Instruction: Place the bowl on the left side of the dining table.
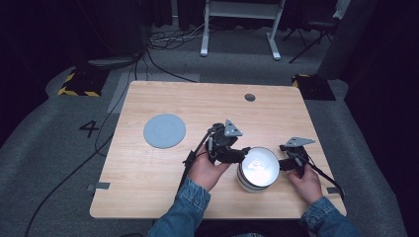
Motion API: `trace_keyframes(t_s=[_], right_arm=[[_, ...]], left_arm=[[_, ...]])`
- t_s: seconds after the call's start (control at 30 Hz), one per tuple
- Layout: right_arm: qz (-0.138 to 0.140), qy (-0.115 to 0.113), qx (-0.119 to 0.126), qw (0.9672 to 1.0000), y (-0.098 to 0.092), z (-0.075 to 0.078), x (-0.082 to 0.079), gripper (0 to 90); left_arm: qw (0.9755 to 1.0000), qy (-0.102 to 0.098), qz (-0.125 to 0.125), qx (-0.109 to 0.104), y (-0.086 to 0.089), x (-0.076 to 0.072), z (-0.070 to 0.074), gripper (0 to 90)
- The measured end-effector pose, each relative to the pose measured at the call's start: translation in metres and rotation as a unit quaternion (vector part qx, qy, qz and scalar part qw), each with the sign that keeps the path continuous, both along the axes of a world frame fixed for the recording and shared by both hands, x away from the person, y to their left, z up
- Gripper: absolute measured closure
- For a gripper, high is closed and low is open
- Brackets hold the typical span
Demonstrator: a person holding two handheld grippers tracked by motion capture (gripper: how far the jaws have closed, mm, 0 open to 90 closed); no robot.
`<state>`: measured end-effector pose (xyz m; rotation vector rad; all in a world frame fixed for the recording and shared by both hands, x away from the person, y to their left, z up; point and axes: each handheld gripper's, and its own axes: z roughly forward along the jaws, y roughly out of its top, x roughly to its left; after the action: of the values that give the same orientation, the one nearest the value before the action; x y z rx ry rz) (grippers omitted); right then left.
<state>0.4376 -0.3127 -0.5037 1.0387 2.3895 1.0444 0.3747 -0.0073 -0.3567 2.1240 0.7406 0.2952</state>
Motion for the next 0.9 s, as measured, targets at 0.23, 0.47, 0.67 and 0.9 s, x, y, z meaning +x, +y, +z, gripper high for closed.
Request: trace_keyframes(t_s=[0.23,0.47,0.67,0.9], right_arm=[[0.003,-0.003,-0.002,1.0,0.0,0.0,0.0,14.2],[0.003,-0.003,-0.002,1.0,0.0,0.0,0.0,14.2],[0.003,-0.003,-0.002,1.0,0.0,0.0,0.0,14.2],[0.004,-0.004,-0.007,1.0,-0.001,0.0,0.001,14.2]], left_arm=[[0.9996,0.016,-0.021,0.011,-0.02,0.007,-0.007,39.8],[0.9978,0.049,-0.029,0.035,-0.039,0.018,-0.021,49.8],[0.9929,0.07,-0.049,0.083,-0.048,0.029,-0.034,65.7],[0.9908,0.059,-0.039,0.116,-0.052,0.025,-0.034,80.4]])
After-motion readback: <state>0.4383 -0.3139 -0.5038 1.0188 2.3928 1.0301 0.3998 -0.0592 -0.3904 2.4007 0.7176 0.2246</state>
